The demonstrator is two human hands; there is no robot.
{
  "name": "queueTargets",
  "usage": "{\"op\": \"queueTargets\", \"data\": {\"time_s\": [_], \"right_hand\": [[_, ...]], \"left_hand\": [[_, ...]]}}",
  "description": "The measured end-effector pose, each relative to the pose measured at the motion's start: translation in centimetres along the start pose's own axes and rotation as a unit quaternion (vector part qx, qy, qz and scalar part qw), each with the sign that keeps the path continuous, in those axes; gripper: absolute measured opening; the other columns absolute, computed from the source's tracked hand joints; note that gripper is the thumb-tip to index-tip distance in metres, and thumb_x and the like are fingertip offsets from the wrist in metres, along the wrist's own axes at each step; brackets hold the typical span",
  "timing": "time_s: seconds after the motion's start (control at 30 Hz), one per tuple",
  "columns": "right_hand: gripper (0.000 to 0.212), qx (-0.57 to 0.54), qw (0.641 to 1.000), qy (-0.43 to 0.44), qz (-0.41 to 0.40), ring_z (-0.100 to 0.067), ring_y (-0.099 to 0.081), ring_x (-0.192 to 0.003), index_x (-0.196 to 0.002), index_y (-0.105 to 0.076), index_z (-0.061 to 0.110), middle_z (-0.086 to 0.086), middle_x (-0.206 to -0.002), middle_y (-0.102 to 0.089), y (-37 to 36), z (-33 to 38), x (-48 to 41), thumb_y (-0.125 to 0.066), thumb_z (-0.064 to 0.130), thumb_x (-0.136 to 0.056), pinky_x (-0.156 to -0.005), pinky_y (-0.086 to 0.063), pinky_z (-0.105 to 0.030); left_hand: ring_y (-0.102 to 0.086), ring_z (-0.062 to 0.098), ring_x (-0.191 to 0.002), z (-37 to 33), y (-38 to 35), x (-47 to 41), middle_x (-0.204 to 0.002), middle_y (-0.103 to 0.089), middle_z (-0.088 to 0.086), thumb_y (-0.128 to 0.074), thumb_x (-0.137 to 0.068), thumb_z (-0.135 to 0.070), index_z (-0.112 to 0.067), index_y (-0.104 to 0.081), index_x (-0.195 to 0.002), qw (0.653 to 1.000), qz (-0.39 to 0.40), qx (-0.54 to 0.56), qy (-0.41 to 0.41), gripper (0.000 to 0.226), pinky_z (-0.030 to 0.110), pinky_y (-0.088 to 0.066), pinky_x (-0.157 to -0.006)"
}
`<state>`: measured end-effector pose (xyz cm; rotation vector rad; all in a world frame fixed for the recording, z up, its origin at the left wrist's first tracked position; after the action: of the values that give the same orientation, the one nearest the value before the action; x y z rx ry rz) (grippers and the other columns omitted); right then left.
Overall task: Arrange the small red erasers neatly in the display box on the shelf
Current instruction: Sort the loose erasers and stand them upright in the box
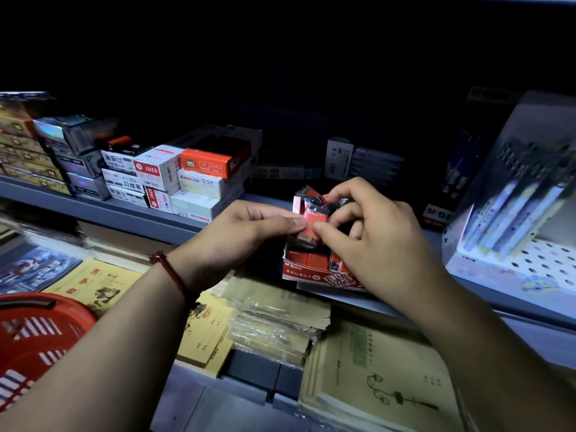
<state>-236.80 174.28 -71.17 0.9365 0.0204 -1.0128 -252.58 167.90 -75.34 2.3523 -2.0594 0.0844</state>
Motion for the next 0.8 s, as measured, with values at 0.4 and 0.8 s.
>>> {"op": "queueTargets", "data": {"time_s": [0.4,0.8], "right_hand": [[0.015,0.048,0.997,-0.025,0.049,0.008,-0.054,-0.053,-0.090,-0.065,0.029,0.022,-0.071,-0.070,-1.3,-0.1,-0.1,-0.078,0.037,-0.085,-0.059,-0.039,-0.024],[0.015,0.138,0.984,0.027,0.113,0.000,-0.060,-0.088,-0.094,-0.075,0.037,0.021,-0.088,-0.070,-1.3,1.0,0.5,-0.067,0.048,-0.089,-0.080,-0.054,-0.036]], "left_hand": [[-0.047,0.021,-0.061,0.1,0.8,-0.2,-0.077,-0.050,0.018,-0.072,-0.088,-0.007,-0.004,-0.071,-0.114,0.995,-0.007,-0.098,-0.027,0.026,0.023,-0.041,-0.055],[-0.047,0.010,-0.056,0.5,2.0,-1.1,-0.065,-0.056,0.002,-0.082,-0.082,-0.018,-0.011,-0.063,-0.106,0.978,-0.160,-0.116,-0.073,0.031,0.019,-0.038,-0.052]]}}
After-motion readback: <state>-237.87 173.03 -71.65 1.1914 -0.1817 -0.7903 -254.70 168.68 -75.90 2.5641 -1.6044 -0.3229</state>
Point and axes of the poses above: each hand's wrist, its own x-axis away from the middle knuckle, its own y-axis out of the back of the hand, z = x × y, the point moved 6 cm from there along -x, towards the middle knuckle
